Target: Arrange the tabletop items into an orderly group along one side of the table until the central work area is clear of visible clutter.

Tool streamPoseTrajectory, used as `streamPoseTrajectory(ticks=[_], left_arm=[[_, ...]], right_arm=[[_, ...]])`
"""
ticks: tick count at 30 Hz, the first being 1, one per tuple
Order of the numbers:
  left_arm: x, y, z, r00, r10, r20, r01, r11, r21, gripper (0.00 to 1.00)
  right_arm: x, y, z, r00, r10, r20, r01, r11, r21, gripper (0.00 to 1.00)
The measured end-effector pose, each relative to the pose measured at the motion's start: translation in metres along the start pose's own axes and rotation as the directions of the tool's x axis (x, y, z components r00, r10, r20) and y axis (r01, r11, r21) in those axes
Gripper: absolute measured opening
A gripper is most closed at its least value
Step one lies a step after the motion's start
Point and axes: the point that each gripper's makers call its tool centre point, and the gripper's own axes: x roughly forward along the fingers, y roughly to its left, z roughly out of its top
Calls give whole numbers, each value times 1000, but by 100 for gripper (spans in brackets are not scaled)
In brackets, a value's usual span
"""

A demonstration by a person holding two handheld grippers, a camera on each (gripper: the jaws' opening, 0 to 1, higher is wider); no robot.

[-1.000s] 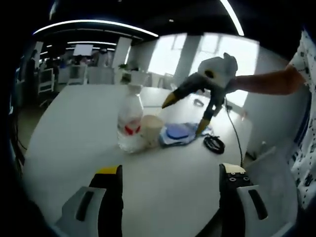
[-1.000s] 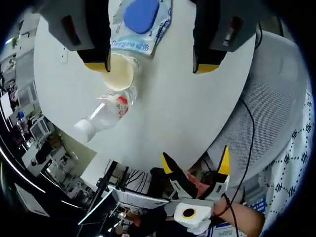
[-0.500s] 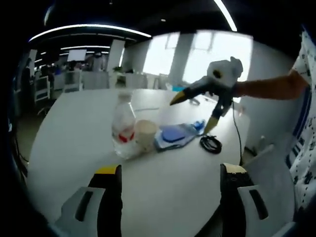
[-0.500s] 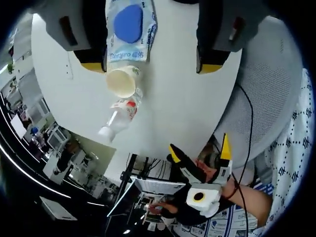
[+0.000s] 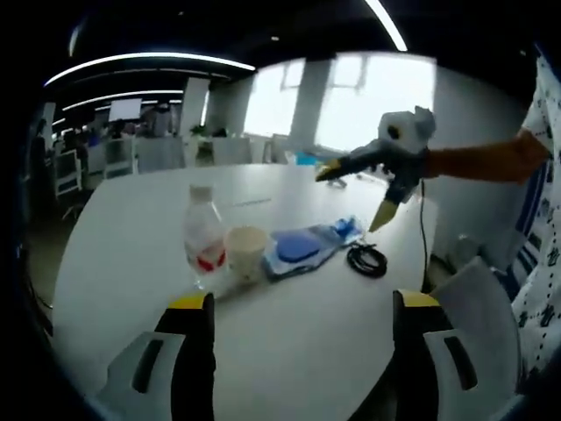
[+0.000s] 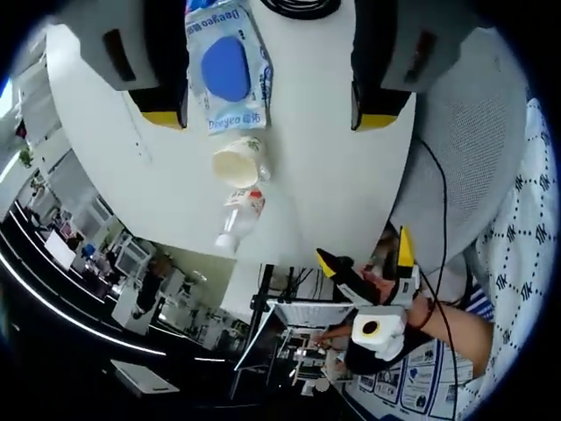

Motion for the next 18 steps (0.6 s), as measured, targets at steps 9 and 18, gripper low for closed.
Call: streamPoseTrajectory(ticks=[9, 18], left_arm=[[6, -12, 4, 1000, -19, 7, 19, 1000, 17, 82], [11, -21, 7, 999, -38, 11, 38, 999, 33, 85]], right_arm=[[-27, 6, -23, 998, -63, -1, 63, 995, 76, 76], [-55, 14, -51, 991, -130, -14, 131, 977, 170, 77]])
